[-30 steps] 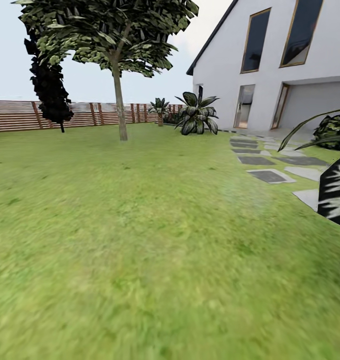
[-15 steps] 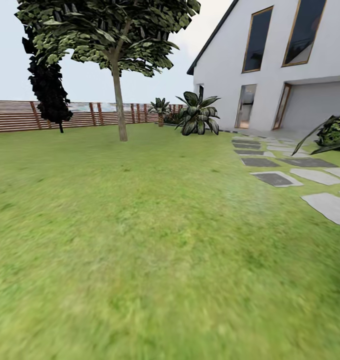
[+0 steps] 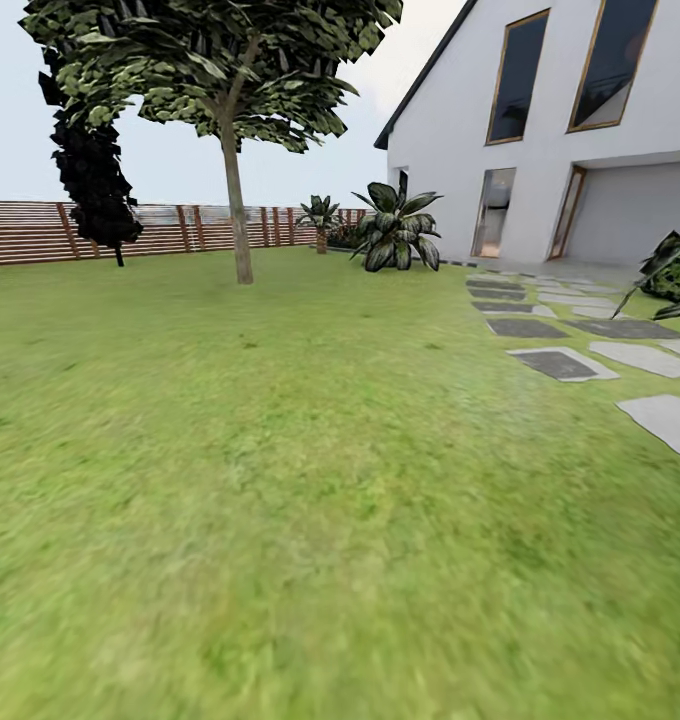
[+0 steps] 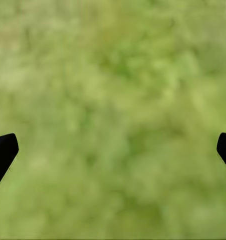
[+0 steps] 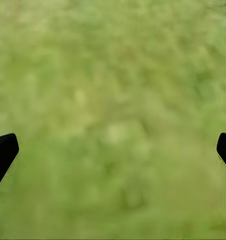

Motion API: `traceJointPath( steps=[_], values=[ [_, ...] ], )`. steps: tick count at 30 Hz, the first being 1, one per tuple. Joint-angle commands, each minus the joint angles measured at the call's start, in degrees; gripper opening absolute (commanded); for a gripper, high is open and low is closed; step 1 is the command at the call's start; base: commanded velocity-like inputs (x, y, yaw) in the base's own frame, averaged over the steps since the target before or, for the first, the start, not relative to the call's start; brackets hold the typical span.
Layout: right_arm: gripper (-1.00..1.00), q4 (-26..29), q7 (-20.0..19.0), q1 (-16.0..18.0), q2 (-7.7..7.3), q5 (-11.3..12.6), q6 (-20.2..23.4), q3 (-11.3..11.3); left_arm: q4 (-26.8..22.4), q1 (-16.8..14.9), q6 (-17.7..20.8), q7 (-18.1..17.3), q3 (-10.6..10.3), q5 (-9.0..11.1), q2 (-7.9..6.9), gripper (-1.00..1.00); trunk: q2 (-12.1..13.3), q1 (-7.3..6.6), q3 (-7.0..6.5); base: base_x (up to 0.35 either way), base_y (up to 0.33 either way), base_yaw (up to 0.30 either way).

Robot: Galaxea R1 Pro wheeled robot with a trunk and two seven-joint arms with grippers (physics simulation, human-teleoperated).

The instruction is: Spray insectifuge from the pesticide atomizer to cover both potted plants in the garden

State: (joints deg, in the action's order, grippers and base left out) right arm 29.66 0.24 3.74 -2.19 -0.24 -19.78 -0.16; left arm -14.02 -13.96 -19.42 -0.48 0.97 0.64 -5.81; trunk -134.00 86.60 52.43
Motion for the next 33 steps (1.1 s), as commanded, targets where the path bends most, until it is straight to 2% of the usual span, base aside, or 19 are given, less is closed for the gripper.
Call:
traceJointPath(
  steps=[1,33],
  values=[
    [1.00,-0.04,0.01,0.03,-0.01,-0.02,-0.17,-0.02,0.05,-0.02,-0.18,-0.05,0.09,0.06,-0.01,1.00,-0.02,0.02,0.05,0.339,0.000,0.000],
    [1.00,-0.04,0.02,0.04,-0.01,-0.02,-0.17,-0.02,0.05,-0.03,-0.18,-0.05,0.09,0.06,-0.01,1.00,-0.02,0.02,0.05,0.339,0.000,0.000]
  ],
)
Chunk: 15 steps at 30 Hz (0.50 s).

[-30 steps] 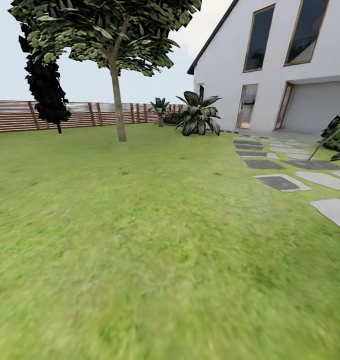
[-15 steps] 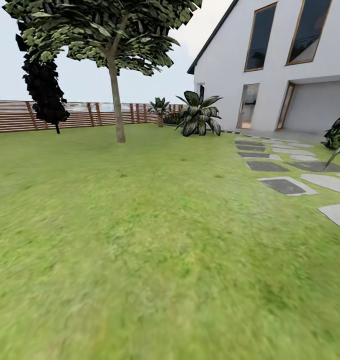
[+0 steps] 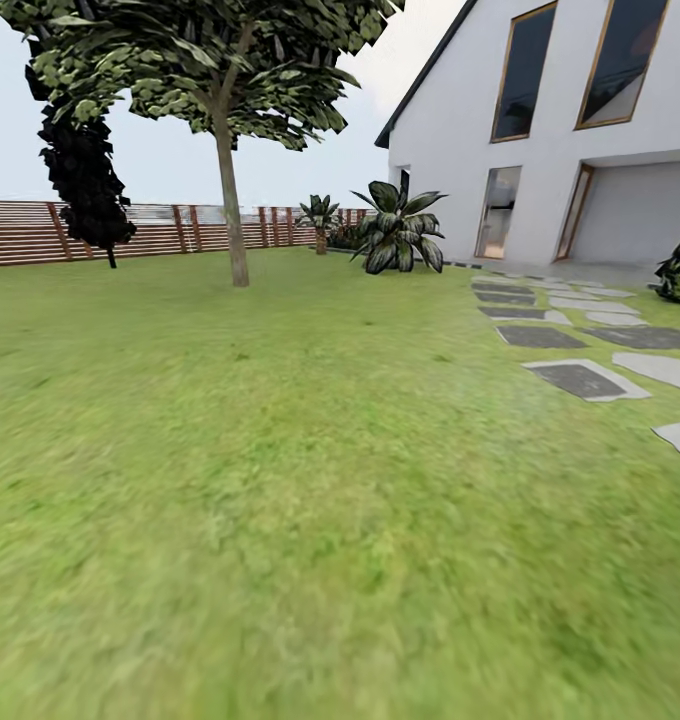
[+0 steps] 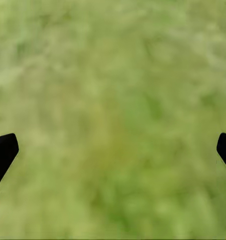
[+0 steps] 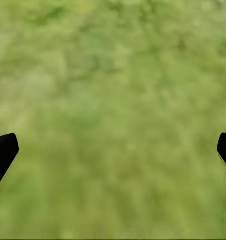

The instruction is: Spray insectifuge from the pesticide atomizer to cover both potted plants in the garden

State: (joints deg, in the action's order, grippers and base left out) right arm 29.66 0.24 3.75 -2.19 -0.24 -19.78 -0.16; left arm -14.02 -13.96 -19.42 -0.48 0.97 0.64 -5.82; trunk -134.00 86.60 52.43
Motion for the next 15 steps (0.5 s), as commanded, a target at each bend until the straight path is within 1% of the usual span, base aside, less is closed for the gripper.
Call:
traceJointPath(
  steps=[1,15],
  values=[
    [1.00,-0.04,0.02,0.03,-0.01,-0.02,-0.17,-0.02,0.05,-0.03,-0.18,-0.05,0.08,0.06,0.01,1.00,-0.02,0.02,0.05,0.339,0.000,0.000],
    [1.00,-0.04,0.02,0.02,-0.02,0.01,-0.25,-0.02,0.05,-0.06,-0.24,-0.05,0.08,0.06,0.02,1.00,-0.02,0.02,0.05,0.339,0.000,0.000]
  ],
)
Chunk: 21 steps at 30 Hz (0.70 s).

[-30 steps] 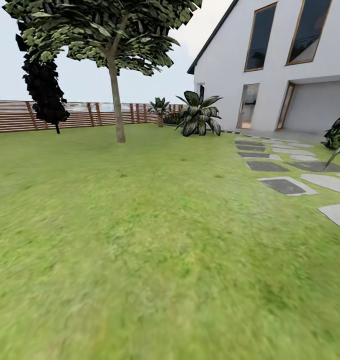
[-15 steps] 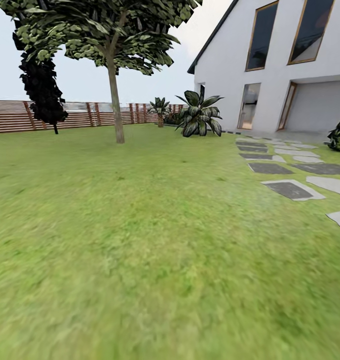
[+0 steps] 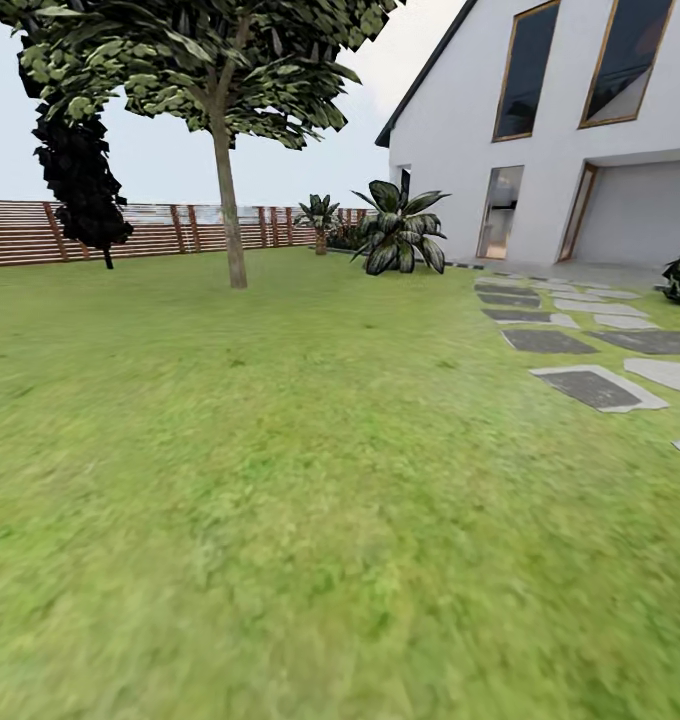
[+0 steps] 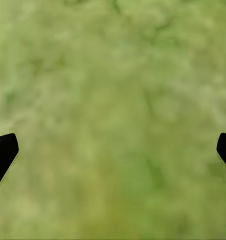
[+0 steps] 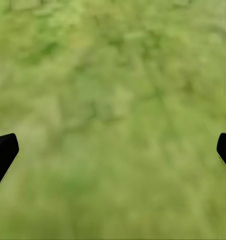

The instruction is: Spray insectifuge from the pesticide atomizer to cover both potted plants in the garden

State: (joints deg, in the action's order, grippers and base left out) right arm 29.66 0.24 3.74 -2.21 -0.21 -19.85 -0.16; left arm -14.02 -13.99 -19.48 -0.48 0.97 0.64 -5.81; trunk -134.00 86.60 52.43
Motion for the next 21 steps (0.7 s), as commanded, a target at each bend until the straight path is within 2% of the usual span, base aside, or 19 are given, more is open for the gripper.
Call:
traceJointPath(
  steps=[1,10,21],
  values=[
    [1.00,-0.04,0.02,0.03,0.00,0.00,-0.18,-0.02,0.05,-0.03,-0.19,-0.05,0.09,0.06,0.00,1.00,-0.02,0.02,0.05,0.339,0.000,0.000],
    [1.00,0.01,0.02,0.01,0.01,0.04,-0.19,0.14,0.05,0.01,-0.21,-0.05,0.09,0.06,0.00,1.00,-0.02,0.02,0.05,0.339,0.000,-0.012],
    [1.00,0.05,0.02,0.04,-0.02,0.04,-0.19,0.09,0.05,0.02,-0.21,-0.05,0.09,0.06,-0.02,1.00,-0.02,0.02,0.05,0.339,0.000,-0.233]
  ],
)
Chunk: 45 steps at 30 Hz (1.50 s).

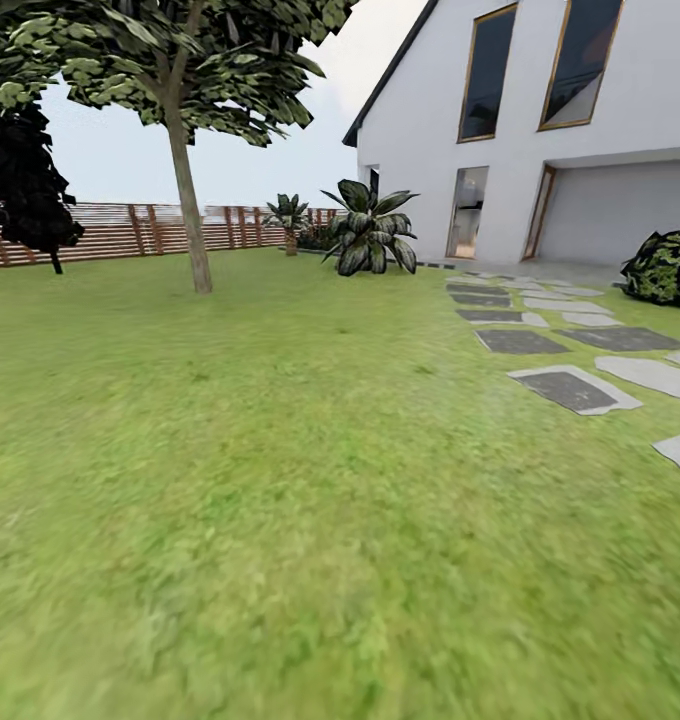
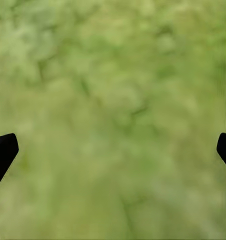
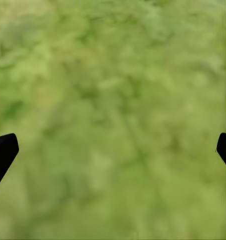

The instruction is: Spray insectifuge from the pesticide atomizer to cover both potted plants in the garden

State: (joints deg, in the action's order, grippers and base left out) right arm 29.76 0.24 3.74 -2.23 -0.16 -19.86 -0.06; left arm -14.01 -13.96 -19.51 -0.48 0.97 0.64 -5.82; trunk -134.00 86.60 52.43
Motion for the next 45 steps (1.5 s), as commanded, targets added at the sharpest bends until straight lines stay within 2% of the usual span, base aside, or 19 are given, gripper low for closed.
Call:
traceJointPath(
  steps=[1,25,45],
  values=[
    [1.00,-0.03,0.02,0.04,0.01,-0.02,-0.18,-0.02,0.03,-0.02,-0.18,-0.05,0.09,0.06,0.01,1.00,-0.02,0.02,0.05,0.339,0.000,-0.116],
    [1.00,-0.12,0.02,0.02,0.03,-0.03,-0.18,-0.05,0.03,-0.04,-0.18,-0.05,0.09,0.01,-0.03,1.00,-0.02,0.02,0.05,0.339,0.000,-0.011],
    [1.00,-0.14,0.02,0.03,0.03,-0.02,-0.18,-0.03,0.03,-0.04,-0.20,-0.05,0.09,0.06,-0.07,1.00,-0.02,0.02,-0.35,0.339,0.000,-0.236]
  ],
)
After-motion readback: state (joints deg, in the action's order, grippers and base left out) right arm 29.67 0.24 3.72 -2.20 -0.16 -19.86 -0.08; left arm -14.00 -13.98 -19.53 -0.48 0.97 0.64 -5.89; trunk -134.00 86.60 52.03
